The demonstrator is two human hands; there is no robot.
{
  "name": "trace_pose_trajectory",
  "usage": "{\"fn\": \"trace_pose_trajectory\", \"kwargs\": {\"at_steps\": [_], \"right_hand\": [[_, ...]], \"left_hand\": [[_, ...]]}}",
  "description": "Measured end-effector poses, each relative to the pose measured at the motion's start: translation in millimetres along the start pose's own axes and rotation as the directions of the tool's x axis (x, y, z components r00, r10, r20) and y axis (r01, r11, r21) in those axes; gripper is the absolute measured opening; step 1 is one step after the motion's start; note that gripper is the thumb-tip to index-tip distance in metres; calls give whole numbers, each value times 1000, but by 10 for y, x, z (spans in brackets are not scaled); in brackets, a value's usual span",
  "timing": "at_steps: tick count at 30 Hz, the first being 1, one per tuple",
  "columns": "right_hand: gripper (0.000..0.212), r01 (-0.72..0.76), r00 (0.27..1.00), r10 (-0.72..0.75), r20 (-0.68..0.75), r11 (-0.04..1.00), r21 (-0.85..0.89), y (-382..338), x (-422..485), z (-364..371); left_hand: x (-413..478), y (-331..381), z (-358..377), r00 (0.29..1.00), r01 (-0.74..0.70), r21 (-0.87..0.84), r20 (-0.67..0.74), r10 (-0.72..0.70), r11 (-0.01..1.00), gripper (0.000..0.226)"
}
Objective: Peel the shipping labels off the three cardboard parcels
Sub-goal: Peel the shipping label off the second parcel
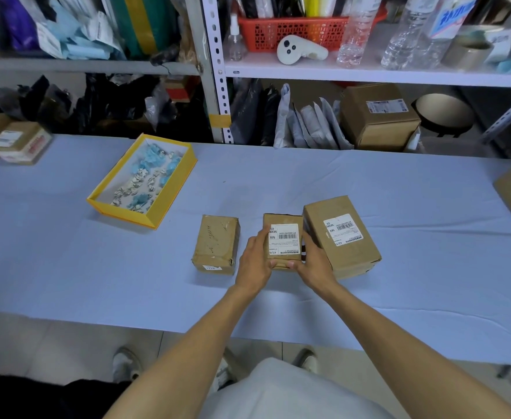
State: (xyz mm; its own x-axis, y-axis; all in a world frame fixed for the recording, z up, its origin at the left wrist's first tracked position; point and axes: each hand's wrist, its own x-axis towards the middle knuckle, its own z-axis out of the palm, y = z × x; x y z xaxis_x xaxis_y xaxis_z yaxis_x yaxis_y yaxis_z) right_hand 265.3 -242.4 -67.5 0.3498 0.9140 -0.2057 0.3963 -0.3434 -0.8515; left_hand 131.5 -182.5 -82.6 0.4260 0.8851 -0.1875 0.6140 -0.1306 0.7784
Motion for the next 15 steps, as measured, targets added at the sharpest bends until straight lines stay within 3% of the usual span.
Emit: {"fn": "trace_pose_trajectory", "kwargs": {"at_steps": [10, 15], "right_hand": [[76, 12, 1000, -11, 6, 1000, -5, 19, 6, -7], [75, 7, 1000, -7, 11, 1000, 3, 10, 5, -14]], "left_hand": [[-12, 22, 56, 997, -17, 25, -75, 19, 1000, 65], [12, -6, 5, 1000, 1, -16, -18, -2, 1000, 78]]}}
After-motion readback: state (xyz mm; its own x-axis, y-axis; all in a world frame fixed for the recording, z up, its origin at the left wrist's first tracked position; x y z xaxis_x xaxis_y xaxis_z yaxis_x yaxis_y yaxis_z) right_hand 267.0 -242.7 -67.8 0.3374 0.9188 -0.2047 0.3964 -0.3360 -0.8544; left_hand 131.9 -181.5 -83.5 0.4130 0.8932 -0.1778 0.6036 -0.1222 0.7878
